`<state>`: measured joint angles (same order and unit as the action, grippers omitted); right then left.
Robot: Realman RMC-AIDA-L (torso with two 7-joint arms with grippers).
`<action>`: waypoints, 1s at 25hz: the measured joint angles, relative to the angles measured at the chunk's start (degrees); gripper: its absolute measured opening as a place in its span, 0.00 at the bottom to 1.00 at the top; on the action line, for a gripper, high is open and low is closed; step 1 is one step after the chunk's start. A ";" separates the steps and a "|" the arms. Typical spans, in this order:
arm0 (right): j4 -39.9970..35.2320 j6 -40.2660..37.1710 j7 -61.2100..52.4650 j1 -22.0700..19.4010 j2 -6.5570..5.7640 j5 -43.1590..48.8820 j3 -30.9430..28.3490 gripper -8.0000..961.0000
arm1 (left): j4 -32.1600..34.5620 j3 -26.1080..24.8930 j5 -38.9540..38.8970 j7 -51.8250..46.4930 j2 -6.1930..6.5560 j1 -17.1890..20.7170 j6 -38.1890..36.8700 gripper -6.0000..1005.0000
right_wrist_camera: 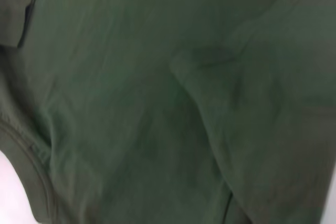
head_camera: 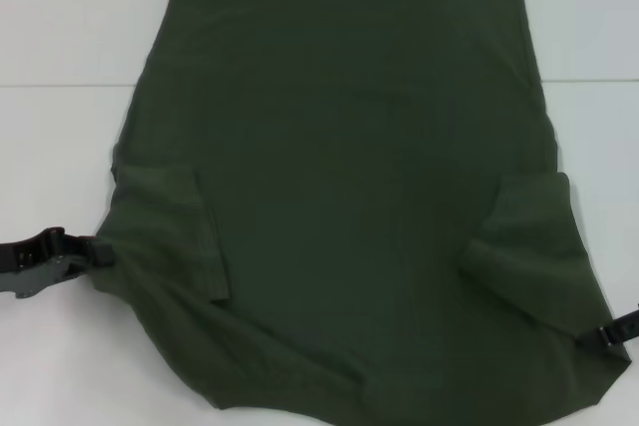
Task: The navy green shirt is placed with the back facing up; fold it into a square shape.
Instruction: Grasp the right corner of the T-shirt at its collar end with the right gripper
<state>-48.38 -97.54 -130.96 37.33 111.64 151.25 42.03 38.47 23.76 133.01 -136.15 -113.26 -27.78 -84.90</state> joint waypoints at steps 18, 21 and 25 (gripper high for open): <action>0.35 1.12 0.28 -0.39 1.10 2.37 0.07 0.90 | -0.06 0.12 -0.04 -0.07 -0.25 -0.43 0.62 0.03; 0.57 1.22 0.20 -0.39 1.01 2.38 0.05 0.90 | -0.07 0.04 -0.03 -0.08 -0.24 -0.37 0.61 0.03; 0.59 1.34 -0.03 -0.42 0.88 2.50 0.05 0.90 | -0.07 -0.01 -0.03 -0.08 -0.22 -0.29 0.61 0.03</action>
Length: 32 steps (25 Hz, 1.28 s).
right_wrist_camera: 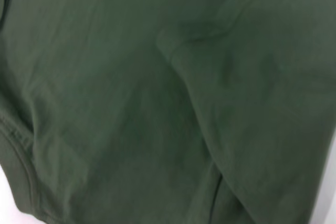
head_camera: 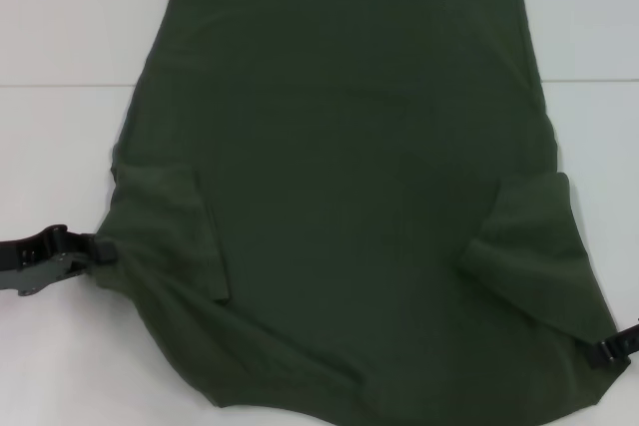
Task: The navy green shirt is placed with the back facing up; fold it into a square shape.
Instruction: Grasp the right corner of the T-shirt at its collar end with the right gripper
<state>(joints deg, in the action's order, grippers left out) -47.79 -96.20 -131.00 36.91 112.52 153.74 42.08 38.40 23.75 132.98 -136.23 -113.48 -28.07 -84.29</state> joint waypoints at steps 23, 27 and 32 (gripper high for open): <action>2.92 1.34 -0.07 1.24 0.41 1.30 -0.01 0.90 | -0.08 0.00 0.00 0.00 -0.15 0.07 -0.11 0.03; 3.76 1.52 0.18 1.74 0.79 1.38 0.01 0.90 | -0.08 -0.02 0.00 0.00 -0.21 0.04 -0.13 0.03; 3.92 1.59 0.73 2.29 1.61 1.03 0.03 0.90 | -0.08 0.02 0.00 0.00 -0.26 -0.01 -0.15 0.03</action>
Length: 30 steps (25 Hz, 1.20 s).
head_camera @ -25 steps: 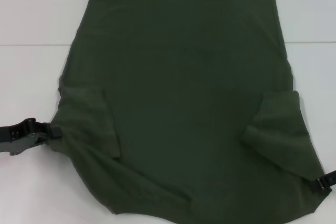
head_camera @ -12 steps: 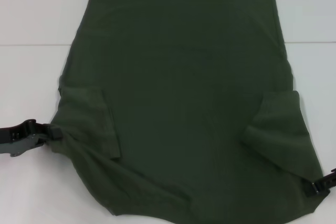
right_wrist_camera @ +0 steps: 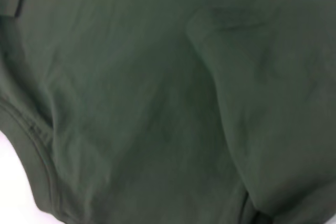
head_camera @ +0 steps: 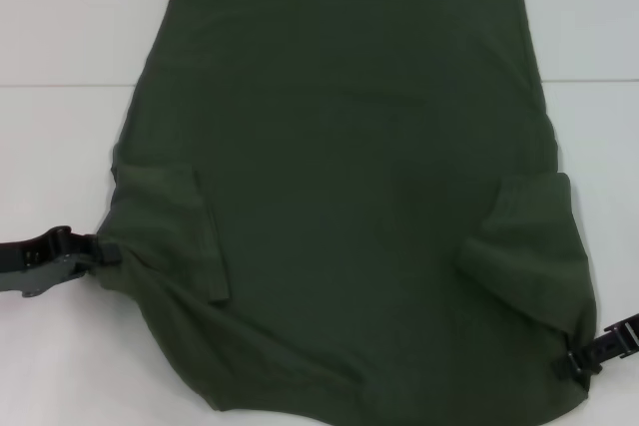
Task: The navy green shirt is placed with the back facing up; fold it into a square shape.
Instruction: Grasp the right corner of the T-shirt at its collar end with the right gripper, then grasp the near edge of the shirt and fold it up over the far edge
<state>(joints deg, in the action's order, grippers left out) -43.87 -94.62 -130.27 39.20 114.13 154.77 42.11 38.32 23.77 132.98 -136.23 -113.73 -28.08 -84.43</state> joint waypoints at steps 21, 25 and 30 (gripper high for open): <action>3.01 2.66 -0.38 4.09 0.80 0.76 -0.02 0.90 | 0.00 -0.17 0.00 0.24 -0.18 -0.21 0.15 0.03; 3.04 2.78 -0.82 3.86 0.28 0.15 -0.38 0.89 | 0.00 -0.25 -0.02 0.40 -0.18 -0.08 0.21 0.03; 3.12 2.80 -0.49 4.53 1.23 0.13 0.32 0.89 | 0.00 -0.31 -0.05 0.44 -0.23 -0.36 0.24 0.03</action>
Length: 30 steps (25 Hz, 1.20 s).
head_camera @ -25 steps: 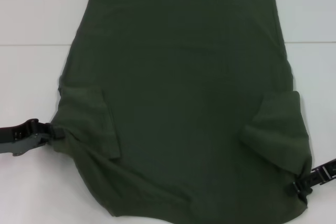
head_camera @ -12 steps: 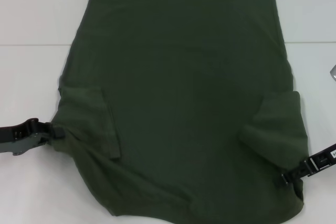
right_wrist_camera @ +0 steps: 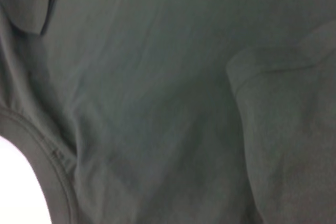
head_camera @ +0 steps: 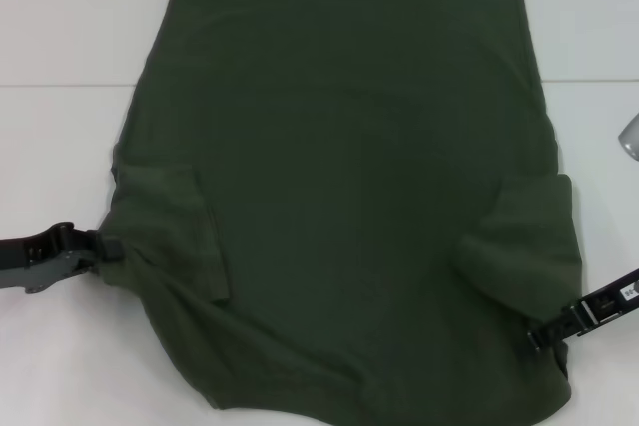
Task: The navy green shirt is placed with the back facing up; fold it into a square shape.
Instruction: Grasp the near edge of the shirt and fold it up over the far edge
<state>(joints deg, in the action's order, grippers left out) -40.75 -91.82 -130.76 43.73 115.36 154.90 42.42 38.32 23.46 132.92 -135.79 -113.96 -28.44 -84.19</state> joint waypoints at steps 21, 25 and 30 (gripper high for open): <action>1.33 1.45 -0.05 0.44 -0.24 -0.80 0.53 0.66 | 0.00 0.08 -0.56 0.01 -0.12 -0.04 -0.28 0.03; 1.38 1.55 -0.20 0.54 -0.18 -0.81 0.55 0.48 | 0.00 0.04 -0.59 0.01 -0.12 -0.03 -0.49 0.03; 1.02 1.25 0.23 0.04 -0.34 -1.47 0.04 0.27 | 0.17 0.08 -0.65 0.26 -0.12 -0.02 -0.87 0.03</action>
<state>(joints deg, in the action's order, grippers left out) -39.73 -90.57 -130.52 43.78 115.02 153.43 42.47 38.49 23.54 132.27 -135.53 -114.08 -28.47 -85.07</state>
